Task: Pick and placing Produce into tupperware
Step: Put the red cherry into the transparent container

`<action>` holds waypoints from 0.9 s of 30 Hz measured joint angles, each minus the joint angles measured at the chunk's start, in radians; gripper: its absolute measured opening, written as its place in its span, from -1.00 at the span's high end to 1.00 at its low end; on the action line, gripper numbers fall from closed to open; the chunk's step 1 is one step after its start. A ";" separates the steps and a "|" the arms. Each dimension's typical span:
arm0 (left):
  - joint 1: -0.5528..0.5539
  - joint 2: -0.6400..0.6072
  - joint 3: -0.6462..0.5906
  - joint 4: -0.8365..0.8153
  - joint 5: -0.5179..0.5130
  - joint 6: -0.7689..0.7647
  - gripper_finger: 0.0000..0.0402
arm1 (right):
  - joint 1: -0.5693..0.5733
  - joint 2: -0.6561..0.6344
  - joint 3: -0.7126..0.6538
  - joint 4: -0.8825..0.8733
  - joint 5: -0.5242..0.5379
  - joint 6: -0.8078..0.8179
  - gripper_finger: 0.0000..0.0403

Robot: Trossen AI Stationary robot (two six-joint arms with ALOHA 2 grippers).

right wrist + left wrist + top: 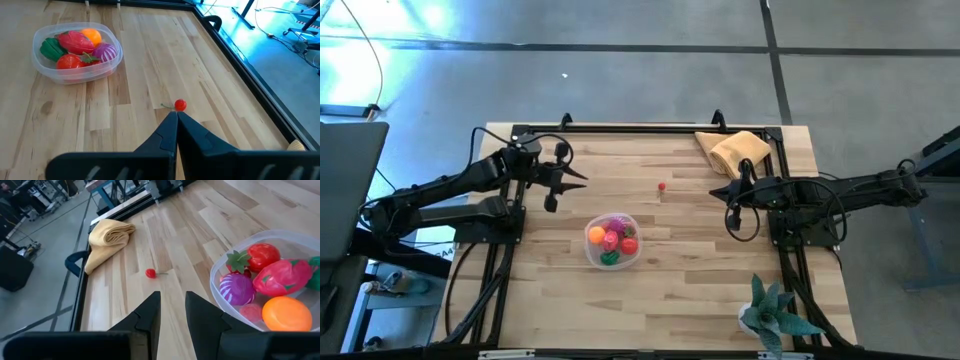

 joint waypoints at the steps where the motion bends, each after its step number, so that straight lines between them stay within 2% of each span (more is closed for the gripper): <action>1: 0.000 0.000 0.000 0.000 0.000 0.000 0.61 | 0.000 0.000 0.000 0.000 0.000 0.000 1.00; 27: 0.001 0.000 0.000 0.000 -0.003 0.003 0.61 | 0.000 0.000 0.000 0.000 0.000 0.015 1.00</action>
